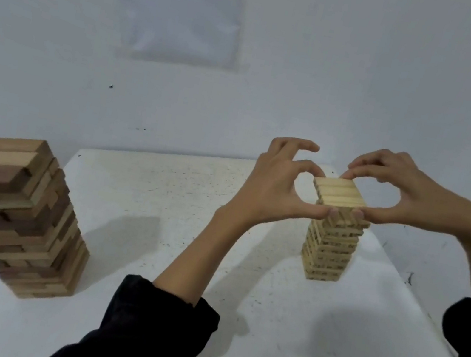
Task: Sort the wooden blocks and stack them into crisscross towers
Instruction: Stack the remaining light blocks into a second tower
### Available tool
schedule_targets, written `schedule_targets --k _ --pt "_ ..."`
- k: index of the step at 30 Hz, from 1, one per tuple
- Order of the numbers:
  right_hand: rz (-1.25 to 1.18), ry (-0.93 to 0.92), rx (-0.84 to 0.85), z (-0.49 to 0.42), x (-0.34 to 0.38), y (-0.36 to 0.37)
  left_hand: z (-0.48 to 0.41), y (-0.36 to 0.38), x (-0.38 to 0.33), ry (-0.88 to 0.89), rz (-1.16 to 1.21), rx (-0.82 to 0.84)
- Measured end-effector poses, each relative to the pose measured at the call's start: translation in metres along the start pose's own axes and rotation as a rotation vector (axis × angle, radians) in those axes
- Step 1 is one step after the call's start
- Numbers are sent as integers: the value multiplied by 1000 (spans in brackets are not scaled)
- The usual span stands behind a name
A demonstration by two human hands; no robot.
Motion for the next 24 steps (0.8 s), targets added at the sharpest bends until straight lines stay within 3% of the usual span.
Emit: schedule_targets --k 24 --pt "-164 105 86 16 -21 23 -6 36 14 -19 -56 90"
Point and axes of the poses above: each hand's wrist, its own z-axis away from the middle knuckle, its own y-axis out of the palm, x = y × z, the point moved 2 cm from there along -z, towards the middle knuckle, and after that the axes turned 13 degrees about z, right-handed, at the moved point
